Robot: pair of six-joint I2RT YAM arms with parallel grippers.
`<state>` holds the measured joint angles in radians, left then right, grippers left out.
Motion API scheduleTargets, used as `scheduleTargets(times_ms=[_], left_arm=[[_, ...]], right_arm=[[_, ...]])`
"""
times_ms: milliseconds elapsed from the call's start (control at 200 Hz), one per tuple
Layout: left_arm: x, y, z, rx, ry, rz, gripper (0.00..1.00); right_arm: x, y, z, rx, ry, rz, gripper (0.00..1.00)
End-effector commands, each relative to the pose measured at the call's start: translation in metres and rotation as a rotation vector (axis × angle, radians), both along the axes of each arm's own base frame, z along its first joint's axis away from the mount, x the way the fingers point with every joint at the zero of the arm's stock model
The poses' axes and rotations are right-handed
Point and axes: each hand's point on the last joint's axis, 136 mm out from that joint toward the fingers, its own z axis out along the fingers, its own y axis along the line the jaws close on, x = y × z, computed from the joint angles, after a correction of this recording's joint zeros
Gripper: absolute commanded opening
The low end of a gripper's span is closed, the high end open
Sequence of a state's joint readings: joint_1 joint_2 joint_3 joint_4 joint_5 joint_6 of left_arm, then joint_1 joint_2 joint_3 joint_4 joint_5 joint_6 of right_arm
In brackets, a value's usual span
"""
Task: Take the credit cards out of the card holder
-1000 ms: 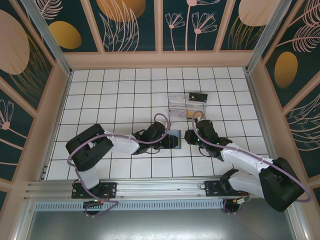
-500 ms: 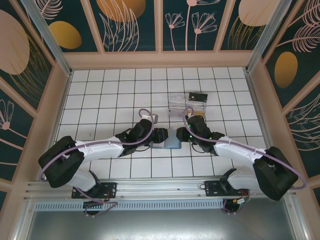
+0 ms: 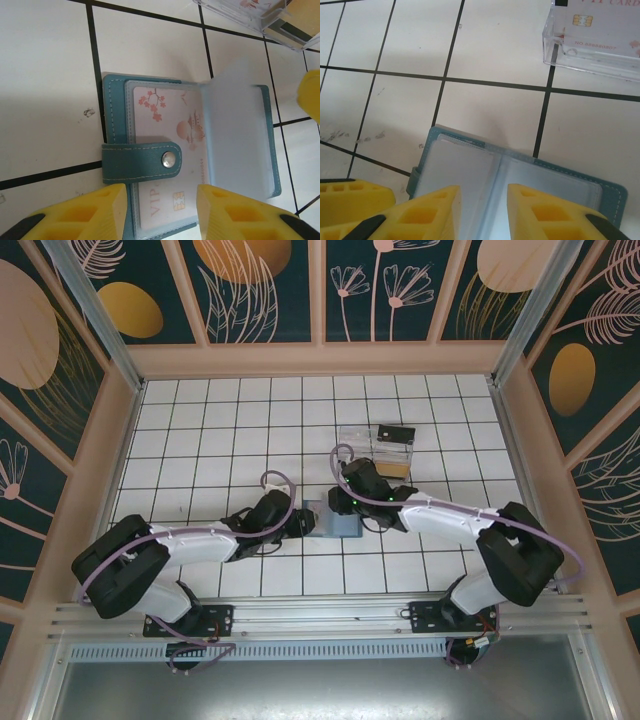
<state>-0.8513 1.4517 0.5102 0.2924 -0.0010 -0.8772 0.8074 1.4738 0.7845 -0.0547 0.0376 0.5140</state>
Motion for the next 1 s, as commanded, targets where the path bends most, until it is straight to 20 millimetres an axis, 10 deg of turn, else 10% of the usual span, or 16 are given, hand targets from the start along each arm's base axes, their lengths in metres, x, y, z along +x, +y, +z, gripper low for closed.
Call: scheduleTargets(times_ms=[0,460,996], left_arm=[[0.005,-0.018,0.016,-0.083,-0.033,-0.049,0.40],[-0.010,-0.099,0.023,-0.227,0.007,-0.261,0.33],[-0.025,-0.099,-0.007,-0.171,0.081,-0.265,0.31]], right_arm=[[0.008,-0.006,0.008,-0.056,-0.039,-0.030,0.33],[0.008,-0.045,0.028,0.083,-0.050,-0.131,0.34],[-0.003,-0.016,-0.018,0.158,0.132,-0.012,0.05]])
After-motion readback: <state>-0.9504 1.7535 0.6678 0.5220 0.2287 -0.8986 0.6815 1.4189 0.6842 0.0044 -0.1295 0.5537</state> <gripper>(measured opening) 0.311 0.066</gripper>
